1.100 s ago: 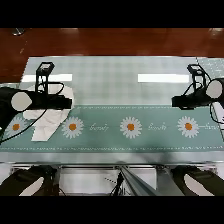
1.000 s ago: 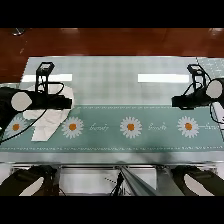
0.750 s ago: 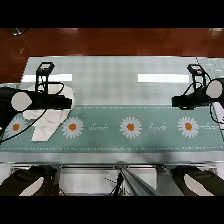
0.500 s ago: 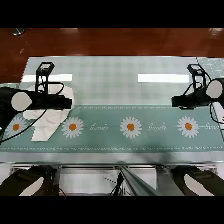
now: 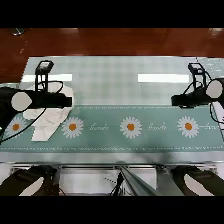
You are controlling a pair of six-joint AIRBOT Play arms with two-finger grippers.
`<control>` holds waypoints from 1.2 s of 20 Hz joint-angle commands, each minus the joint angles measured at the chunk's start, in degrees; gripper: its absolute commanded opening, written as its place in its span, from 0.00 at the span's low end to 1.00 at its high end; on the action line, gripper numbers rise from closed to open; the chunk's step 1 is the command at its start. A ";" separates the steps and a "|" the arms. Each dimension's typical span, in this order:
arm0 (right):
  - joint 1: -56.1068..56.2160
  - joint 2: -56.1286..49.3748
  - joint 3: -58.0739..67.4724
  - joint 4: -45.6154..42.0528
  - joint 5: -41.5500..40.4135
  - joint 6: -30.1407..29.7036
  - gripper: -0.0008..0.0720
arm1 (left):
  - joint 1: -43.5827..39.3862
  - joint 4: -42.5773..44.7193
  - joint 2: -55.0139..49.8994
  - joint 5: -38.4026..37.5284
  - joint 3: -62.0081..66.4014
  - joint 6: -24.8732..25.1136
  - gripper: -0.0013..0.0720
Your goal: Fold the shirts.
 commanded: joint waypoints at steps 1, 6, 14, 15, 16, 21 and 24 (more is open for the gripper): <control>-0.02 -0.02 0.00 0.13 -0.59 0.04 0.04 | 0.07 0.00 -0.07 3.06 -0.02 0.02 0.05; 0.02 -0.02 0.00 0.00 -0.81 -0.04 0.04 | 0.07 0.00 -0.09 3.48 -0.02 0.02 0.06; 0.02 -0.09 -0.02 0.09 3.48 -0.37 0.87 | 4.94 13.77 -2.49 10.69 -0.02 -2.16 0.98; 0.02 -0.09 -0.02 0.09 4.52 -0.48 0.87 | 8.17 14.93 -2.54 11.58 -0.02 -5.90 0.98; 0.02 -0.09 -0.02 0.09 5.11 -0.50 0.86 | 12.48 14.86 -2.69 12.46 -0.02 -9.70 0.98; 0.02 -0.09 -0.02 3.43 4.33 -0.50 0.86 | 27.10 14.60 -7.52 12.48 -0.02 -12.11 0.98; 0.02 -0.09 -0.02 4.44 3.56 -0.48 0.86 | 27.65 12.09 -12.74 12.90 -0.02 -11.85 0.97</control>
